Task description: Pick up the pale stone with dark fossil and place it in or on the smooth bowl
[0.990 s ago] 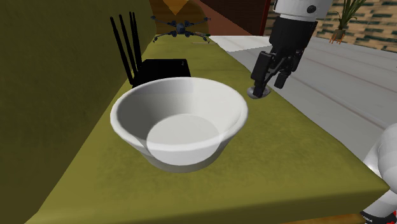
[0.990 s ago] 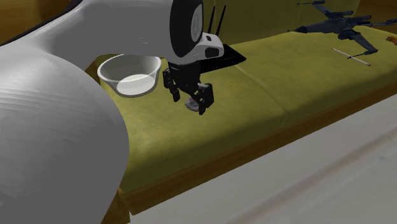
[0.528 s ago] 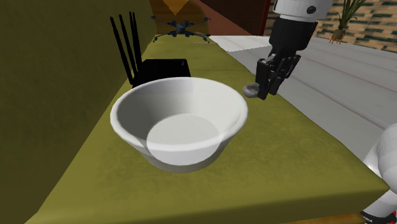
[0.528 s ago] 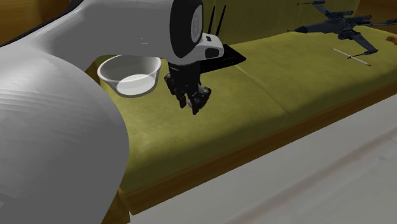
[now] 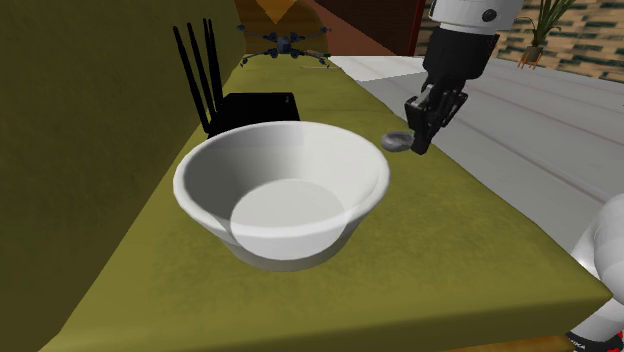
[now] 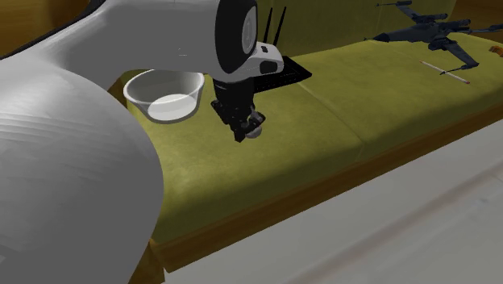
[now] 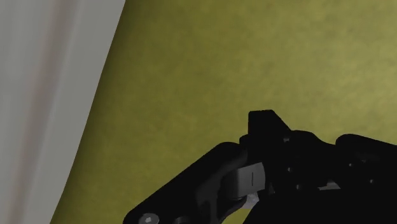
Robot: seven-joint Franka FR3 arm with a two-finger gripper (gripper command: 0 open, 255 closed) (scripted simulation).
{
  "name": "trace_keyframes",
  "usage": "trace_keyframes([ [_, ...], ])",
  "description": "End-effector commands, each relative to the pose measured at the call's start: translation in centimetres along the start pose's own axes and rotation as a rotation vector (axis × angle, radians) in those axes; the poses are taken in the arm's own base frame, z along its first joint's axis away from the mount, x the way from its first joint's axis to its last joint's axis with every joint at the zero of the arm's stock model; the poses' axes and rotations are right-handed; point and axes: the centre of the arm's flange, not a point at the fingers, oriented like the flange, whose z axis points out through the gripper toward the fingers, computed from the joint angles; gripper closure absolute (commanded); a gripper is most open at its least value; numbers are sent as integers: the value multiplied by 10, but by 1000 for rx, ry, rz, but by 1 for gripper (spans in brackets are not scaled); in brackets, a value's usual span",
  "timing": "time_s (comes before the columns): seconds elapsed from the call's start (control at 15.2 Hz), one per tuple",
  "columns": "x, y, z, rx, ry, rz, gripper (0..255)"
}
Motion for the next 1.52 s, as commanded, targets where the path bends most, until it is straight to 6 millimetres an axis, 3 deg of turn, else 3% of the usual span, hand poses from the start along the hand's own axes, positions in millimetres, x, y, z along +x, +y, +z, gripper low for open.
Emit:
trace_keyframes([
  [0.0,0,0,0,0,0,0,0],
  [0.26,83,1,-13,-19,-216,250,0],
  [0.33,92,2,-14,-21,-238,275,0],
  [0.79,82,2,25,-21,-238,275,0],
  [1.32,82,2,25,-21,-238,275,0],
  [1.39,82,2,25,-21,-238,275,255],
  [1.45,82,2,25,-21,-238,275,255],
])
